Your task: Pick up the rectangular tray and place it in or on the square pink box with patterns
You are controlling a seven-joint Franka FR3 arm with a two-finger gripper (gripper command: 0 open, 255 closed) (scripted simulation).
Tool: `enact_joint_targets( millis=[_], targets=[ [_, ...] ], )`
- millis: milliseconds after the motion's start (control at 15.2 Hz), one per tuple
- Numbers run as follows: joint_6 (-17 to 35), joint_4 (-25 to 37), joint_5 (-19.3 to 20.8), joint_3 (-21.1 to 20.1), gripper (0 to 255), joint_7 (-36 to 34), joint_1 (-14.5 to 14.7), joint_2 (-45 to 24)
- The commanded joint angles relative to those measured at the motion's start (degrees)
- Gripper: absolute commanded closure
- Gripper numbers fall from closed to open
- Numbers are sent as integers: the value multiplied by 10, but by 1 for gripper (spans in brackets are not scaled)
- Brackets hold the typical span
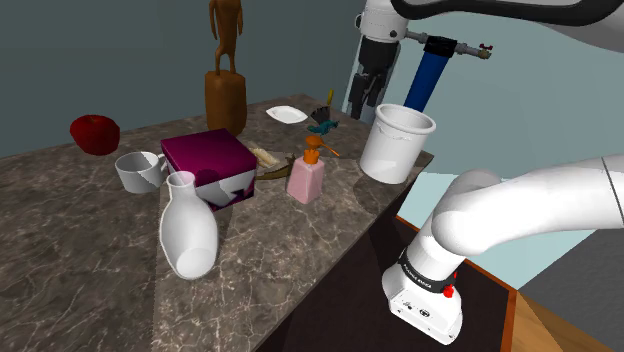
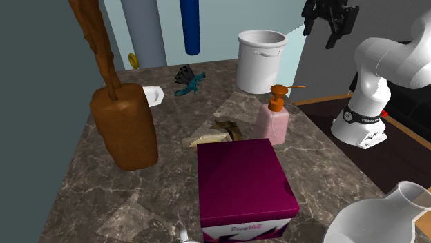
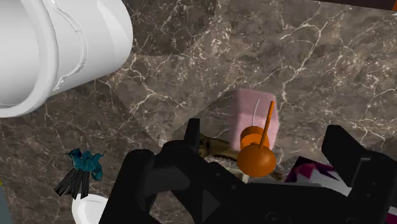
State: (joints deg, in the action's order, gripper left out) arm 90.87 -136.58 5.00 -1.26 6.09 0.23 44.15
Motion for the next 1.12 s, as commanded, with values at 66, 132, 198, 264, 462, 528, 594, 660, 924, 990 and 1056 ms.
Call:
enact_joint_targets(
  millis=[66,132,198,264,462,528,594,660,924,990,1056],
  targets=[
    [20,-4,-2,2,0,-2,0,-15],
    [40,-8,-5,3,0,-4,-1,-30],
    [60,-10,-7,5,0,-6,-1,-46],
    [80,-12,-10,6,0,-8,-1,-63],
    [137,-12,-18,11,0,-12,-1,-116],
    [156,-11,-21,12,0,-13,-1,-135],
    [174,-8,-24,14,0,-14,-1,-154],
    [192,-5,-27,15,0,-15,0,-174],
    [258,16,-41,21,0,-15,1,-256],
    [273,23,-45,22,0,-15,2,-277],
    [288,31,-50,23,0,-14,3,-299]
  ],
)
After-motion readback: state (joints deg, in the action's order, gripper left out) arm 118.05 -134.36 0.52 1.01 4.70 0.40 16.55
